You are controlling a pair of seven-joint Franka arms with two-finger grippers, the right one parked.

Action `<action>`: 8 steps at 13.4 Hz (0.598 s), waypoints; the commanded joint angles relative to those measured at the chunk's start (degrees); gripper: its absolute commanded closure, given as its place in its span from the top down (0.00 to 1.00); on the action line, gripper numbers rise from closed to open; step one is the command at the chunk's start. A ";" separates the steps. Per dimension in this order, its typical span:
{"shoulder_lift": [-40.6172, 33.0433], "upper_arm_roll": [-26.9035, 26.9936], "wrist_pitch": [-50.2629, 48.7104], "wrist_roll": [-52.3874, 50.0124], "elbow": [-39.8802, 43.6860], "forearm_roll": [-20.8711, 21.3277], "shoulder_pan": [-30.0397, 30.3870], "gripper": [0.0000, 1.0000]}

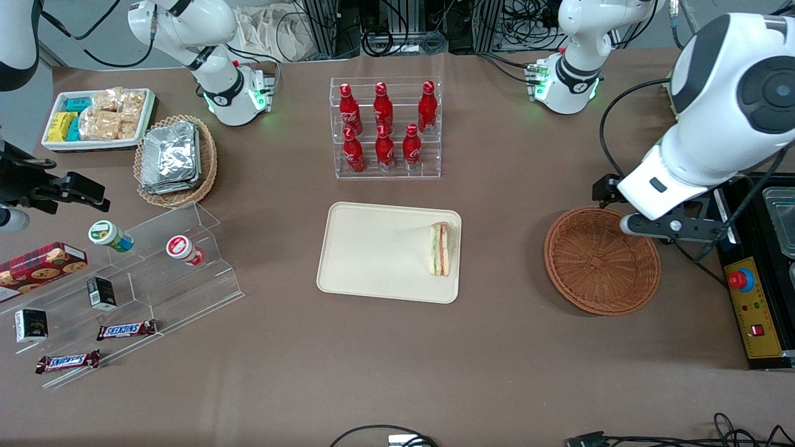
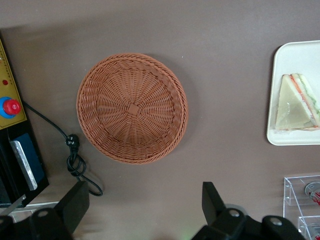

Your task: Place sandwich from basket to tray

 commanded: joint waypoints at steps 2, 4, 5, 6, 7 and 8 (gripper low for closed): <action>-2.11 -0.57 -0.12 0.69 -1.84 -1.28 0.90 1.00; -2.02 -0.57 -0.38 0.77 -1.84 -1.37 0.99 1.00; -2.19 -0.48 -0.56 1.82 -1.84 -1.37 0.81 1.00; -2.28 -0.22 -0.82 2.70 -1.84 -1.37 0.81 1.00; -2.46 0.56 -1.17 3.75 -1.84 -1.54 0.46 1.00; -3.42 4.92 -1.35 4.72 -1.84 -1.63 -2.67 1.00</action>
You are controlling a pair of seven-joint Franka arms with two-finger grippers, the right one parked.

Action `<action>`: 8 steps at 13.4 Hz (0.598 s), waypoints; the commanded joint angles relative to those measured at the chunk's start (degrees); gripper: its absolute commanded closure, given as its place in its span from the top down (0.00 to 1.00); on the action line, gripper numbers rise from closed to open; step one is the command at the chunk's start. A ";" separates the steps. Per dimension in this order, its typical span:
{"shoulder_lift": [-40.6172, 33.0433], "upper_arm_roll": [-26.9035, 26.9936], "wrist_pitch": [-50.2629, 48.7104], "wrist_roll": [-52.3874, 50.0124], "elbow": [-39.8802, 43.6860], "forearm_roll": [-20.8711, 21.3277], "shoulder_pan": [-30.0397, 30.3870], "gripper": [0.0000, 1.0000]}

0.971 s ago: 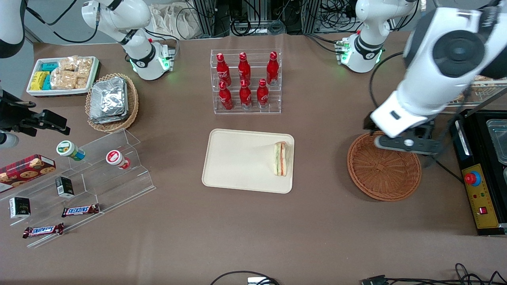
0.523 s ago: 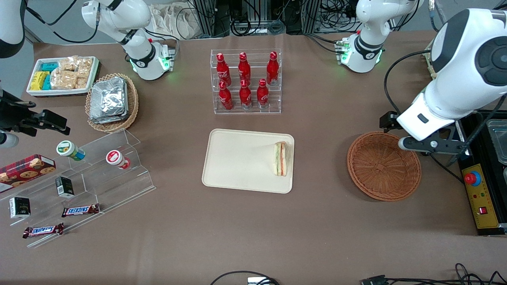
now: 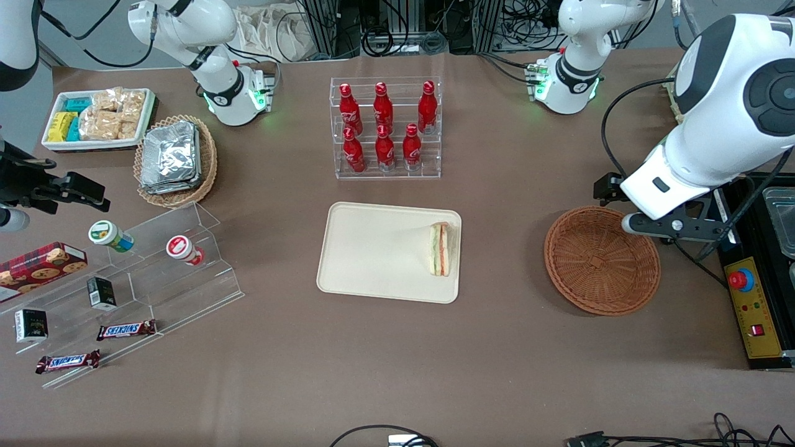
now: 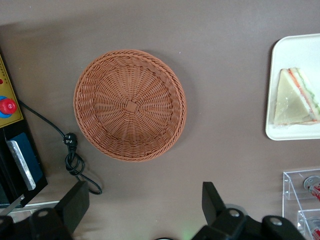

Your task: Place sandwich from basket to tray

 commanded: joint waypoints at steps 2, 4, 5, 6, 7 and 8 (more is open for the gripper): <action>-4.20 13.72 -1.15 6.08 -1.69 -1.84 -9.42 1.00; -6.75 20.92 -0.11 11.71 -4.40 -3.34 -12.58 1.00; -8.50 24.36 1.30 13.12 -7.12 -3.95 -14.52 1.00; -11.04 25.78 4.09 14.62 -11.06 -4.48 -14.98 1.00; -13.33 25.80 6.91 16.20 -14.75 -4.57 -14.37 1.00; -14.22 25.62 7.89 16.91 -16.36 -4.66 -13.32 1.00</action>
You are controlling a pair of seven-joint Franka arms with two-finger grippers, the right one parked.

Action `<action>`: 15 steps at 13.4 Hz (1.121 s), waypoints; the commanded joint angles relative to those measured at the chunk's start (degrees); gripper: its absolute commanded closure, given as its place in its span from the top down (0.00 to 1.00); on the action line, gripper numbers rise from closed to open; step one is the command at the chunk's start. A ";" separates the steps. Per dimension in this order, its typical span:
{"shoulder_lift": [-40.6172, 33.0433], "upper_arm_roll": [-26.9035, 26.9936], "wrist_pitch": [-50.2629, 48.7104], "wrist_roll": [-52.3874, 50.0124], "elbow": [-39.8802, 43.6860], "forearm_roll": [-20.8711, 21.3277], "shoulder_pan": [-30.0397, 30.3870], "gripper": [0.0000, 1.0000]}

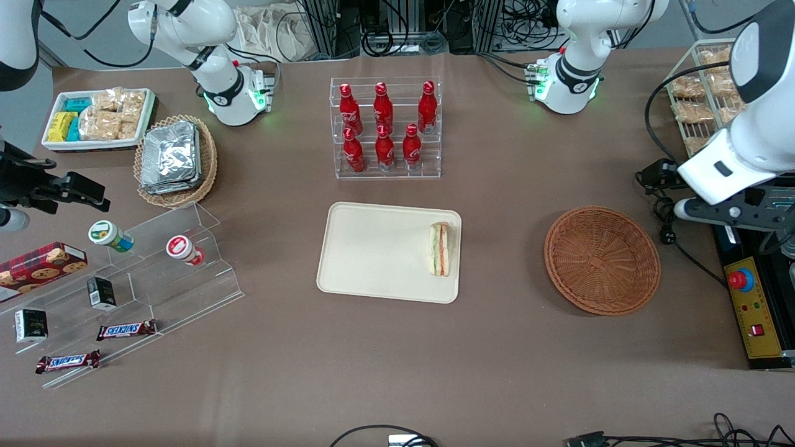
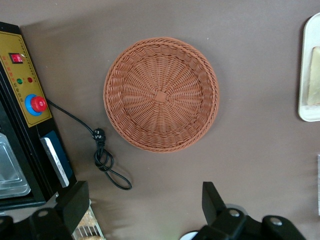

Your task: Place sandwich from basket to tray

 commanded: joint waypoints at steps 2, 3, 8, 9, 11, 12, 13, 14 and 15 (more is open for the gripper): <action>-5.97 0.80 4.00 2.08 -8.18 -1.99 0.42 1.00; -6.41 1.06 4.00 1.73 -8.36 -2.09 -0.11 1.00; -4.83 1.32 2.95 1.46 -4.68 -1.91 -0.20 1.00; -4.66 1.32 2.86 1.29 -4.50 -1.91 -0.11 1.00; -4.57 1.24 1.20 0.94 -4.58 -2.09 0.15 1.00; -4.04 1.24 1.28 0.77 -4.50 -2.09 0.41 1.00; -3.86 1.24 1.28 0.76 -4.49 -2.09 0.42 1.00; -3.86 1.24 1.28 0.68 -4.49 -2.09 0.42 1.00; -3.86 1.24 1.19 0.33 -4.49 -2.09 0.33 1.00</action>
